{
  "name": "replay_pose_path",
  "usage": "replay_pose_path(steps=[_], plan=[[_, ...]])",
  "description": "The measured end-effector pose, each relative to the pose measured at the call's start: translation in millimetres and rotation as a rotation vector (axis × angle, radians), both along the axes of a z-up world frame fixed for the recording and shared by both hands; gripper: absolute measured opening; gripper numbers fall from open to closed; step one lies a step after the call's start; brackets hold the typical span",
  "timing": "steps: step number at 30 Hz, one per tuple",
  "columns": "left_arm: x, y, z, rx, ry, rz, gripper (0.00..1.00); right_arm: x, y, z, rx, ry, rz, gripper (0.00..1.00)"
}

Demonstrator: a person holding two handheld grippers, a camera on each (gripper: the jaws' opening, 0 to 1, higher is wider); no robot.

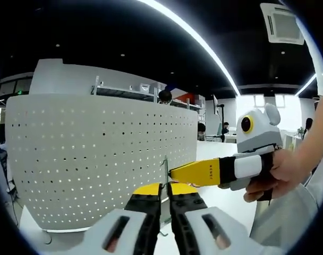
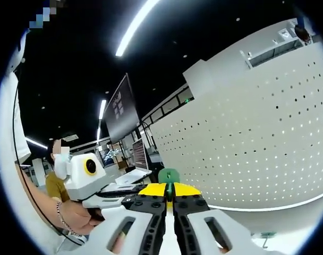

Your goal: Insert the hook assembly into the mounting plate slot until the hook locks in place.

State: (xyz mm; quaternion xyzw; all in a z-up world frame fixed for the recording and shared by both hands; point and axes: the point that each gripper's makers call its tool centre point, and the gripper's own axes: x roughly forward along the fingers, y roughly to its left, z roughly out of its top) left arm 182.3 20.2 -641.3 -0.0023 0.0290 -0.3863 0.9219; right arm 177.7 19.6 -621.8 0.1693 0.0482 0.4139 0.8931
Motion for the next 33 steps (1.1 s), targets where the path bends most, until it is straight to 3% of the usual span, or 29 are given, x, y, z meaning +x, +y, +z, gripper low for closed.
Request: replay_pose_path(steps=[4,18,25,30,33], plan=[[-1.6,-1,-2.2,-0.011,0.015,-0.014,0.28,0,0,1.0,0.0,-0.002,0.001,0.0],[1.1,-7,-16.1,0.016,0.06,-0.019,0.85,2,-3,4.3,0.007,-0.006,-0.016,0.0],[0.7,-5,-19.4,0.035,0.063,-0.015,0.81,4,-5,5.1,-0.018,-0.02,-0.041,0.0],[1.7,-3,-20.7,0.034,0.07,-0.007,0.79,12,-16,7.4,-0.295,-0.183,-0.17,0.0],[1.6,-2,-23.1,0.043,0.075,-0.005,0.79,18,-25,7.6,-0.358,-0.206,-0.235,0.0]])
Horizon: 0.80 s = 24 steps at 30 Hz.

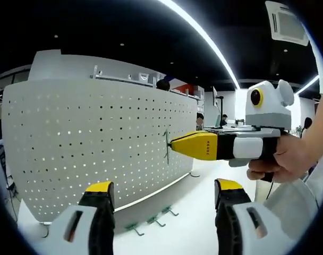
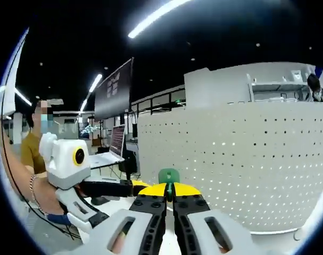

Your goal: Insert the hook assembly into the mounting plate slot until the hook locks in place.

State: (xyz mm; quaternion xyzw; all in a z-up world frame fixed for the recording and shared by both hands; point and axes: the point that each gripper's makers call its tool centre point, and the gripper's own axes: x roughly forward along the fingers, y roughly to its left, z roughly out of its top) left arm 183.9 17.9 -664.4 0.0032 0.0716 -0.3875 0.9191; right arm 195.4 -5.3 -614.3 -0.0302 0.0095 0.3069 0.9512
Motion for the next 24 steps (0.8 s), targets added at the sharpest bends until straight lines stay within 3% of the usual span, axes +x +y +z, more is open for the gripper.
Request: replay_pose_path(steps=[8,24], plan=[[0.6,0,-1.0,0.005,-0.001,0.002,0.78,5,-4,-2.8,0.006,0.018,-0.031,0.0],[-6.1,13,-9.3,0.026,0.017,-0.005,0.76,47,-18,21.9,0.094,0.02,-0.124,0.0]])
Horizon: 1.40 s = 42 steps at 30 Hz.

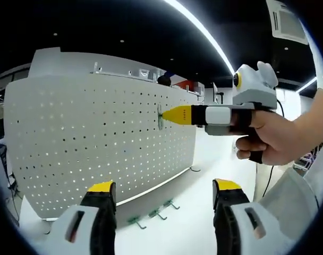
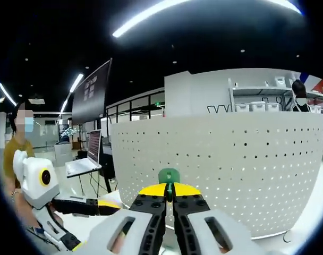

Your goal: Insert the hook assembly into the mounting plate slot until the hook locks in place.

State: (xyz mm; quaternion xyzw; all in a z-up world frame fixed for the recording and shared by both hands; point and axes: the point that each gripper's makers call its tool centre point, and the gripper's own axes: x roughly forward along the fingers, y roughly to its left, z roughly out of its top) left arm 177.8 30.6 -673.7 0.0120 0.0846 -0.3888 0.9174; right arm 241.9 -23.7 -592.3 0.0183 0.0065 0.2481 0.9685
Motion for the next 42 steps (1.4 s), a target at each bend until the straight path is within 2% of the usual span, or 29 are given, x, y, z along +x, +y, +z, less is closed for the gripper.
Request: replay_pose_path(steps=[8,10,23,30,42], plan=[[-5.5,7,-4.1,0.003,0.012,0.0,0.74,18,-5,14.3,0.023,-0.023,-0.033,0.0],[-6.8,9,-4.7,0.001,0.014,0.004,0.74,24,-8,17.6,0.056,-0.021,-0.047,0.0],[-13.4,15,-13.4,0.019,0.029,-0.006,0.74,50,-17,35.3,0.093,-0.058,-0.112,0.0],[-16.8,18,-17.2,0.027,0.033,-0.007,0.75,66,-17,43.8,0.093,-0.073,-0.127,0.01],[-25.2,25,-35.1,0.077,0.058,-0.012,0.74,89,-14,52.3,0.097,-0.085,-0.144,0.01]])
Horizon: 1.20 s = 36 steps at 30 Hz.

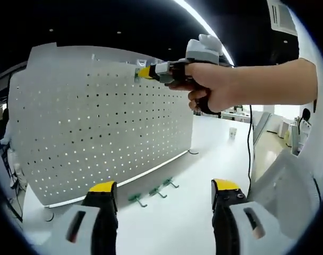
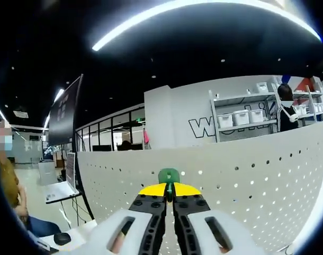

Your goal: Insert the hook assembly into the mounting plate slot until the hook locks in place.

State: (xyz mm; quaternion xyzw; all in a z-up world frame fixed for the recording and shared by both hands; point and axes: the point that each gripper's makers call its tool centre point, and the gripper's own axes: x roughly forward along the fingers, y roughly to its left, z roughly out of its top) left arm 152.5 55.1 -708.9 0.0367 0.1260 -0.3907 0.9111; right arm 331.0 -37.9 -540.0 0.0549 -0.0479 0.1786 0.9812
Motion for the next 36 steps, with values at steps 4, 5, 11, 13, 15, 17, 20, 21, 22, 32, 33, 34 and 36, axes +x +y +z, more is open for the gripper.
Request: replay_pose_path(steps=[4,5,11,13,15,17,20,21,22,32,33,34,36], plan=[[-1.6,4,-5.7,0.004,0.015,0.004,0.74,6,0,-2.7,-0.002,0.002,-0.01,0.01],[-1.7,5,-7.0,0.005,0.016,0.007,0.74,7,-1,-3.7,-0.001,0.005,-0.012,0.01],[-4.2,10,-14.2,0.013,0.038,0.014,0.74,12,0,-4.1,-0.017,-0.003,-0.022,0.01],[-4.7,11,-16.1,0.019,0.042,0.014,0.74,14,1,-3.4,-0.021,-0.007,-0.023,0.01],[-6.0,11,-17.4,0.021,0.049,0.014,0.73,16,3,-2.9,-0.028,-0.012,-0.024,0.01],[-6.7,12,-18.8,0.023,0.053,0.014,0.73,16,4,-2.4,-0.025,-0.014,-0.023,0.01],[-8.0,14,-22.5,0.037,0.055,0.015,0.73,17,4,-3.0,-0.03,-0.017,-0.03,0.01],[-8.4,14,-23.5,0.04,0.058,0.015,0.73,18,5,-3.1,-0.03,-0.019,-0.03,0.01],[-8.5,15,-24.1,0.04,0.059,0.017,0.73,18,6,-3.4,-0.031,-0.018,-0.028,0.01],[-8.5,19,-26.0,0.043,0.065,0.024,0.72,25,13,-8.2,-0.035,-0.006,-0.023,0.01],[-8.6,20,-25.4,0.043,0.064,0.025,0.72,25,14,-9.0,-0.035,-0.005,-0.024,0.01],[-8.6,20,-25.4,0.043,0.064,0.026,0.71,25,15,-10.0,-0.035,-0.002,-0.023,0.01],[-8.7,22,-25.9,0.042,0.069,0.029,0.71,26,15,-12.8,-0.04,0.004,-0.026,0.01]])
